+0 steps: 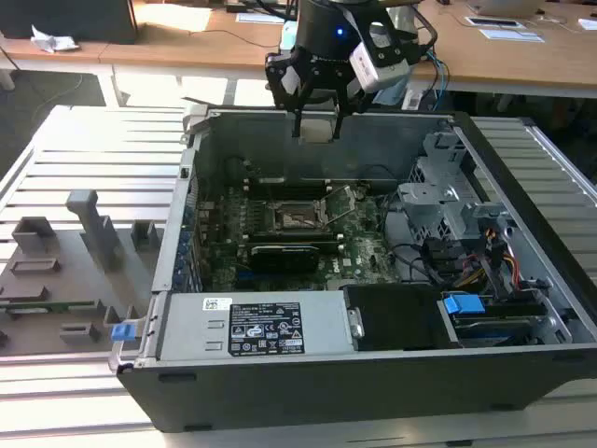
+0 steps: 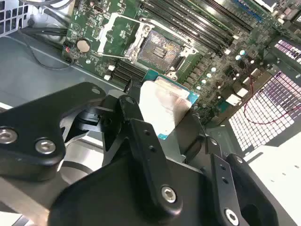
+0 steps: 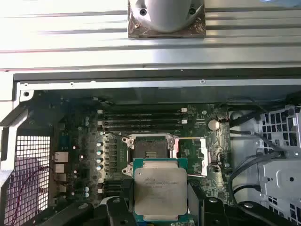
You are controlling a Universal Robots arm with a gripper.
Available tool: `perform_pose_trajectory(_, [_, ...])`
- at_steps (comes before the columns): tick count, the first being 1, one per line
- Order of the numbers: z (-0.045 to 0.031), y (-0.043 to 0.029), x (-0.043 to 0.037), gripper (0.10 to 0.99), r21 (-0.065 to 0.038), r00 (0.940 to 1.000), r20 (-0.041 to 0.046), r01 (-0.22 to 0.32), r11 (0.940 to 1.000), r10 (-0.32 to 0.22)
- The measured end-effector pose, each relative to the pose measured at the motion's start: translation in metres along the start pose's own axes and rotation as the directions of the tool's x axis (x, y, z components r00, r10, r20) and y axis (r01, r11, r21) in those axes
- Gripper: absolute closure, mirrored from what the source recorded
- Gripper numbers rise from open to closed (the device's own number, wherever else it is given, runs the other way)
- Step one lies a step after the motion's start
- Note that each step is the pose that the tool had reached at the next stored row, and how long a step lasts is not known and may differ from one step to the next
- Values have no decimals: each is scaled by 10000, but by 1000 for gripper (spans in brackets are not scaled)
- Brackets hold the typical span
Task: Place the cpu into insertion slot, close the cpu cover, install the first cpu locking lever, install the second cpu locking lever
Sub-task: 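Place the cpu into insertion slot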
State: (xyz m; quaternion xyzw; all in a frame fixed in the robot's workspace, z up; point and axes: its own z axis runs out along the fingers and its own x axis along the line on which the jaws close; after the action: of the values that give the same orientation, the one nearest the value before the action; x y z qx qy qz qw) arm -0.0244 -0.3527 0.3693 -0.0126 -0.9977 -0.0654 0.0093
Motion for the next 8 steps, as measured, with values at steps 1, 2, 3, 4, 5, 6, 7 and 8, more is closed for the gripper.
perform_pose_trajectory(1, [0, 0, 0, 545, 0, 10000, 0, 0, 10000, 0])
perform_pose_trajectory(2, [15, -2, 0, 545, -2, 10000, 1, 0, 10000, 0])
perform_pose_trajectory(3, [41, -6, -1, 545, 2, 10000, -1, 0, 10000, 0])
perform_pose_trajectory(4, [70, -9, -2, 545, 8, 10000, 0, 1, 10000, -1])
perform_pose_trajectory(5, [85, -11, -2, 545, 9, 10000, -1, 0, 10000, 0])
perform_pose_trajectory(6, [89, -12, -2, 545, 10, 10000, -1, 0, 10000, 0])
perform_pose_trajectory(7, [93, -12, -2, 545, 9, 10000, 0, 0, 10000, 0])
perform_pose_trajectory(8, [96, -13, -2, 545, 9, 10000, 0, 0, 10000, 0])
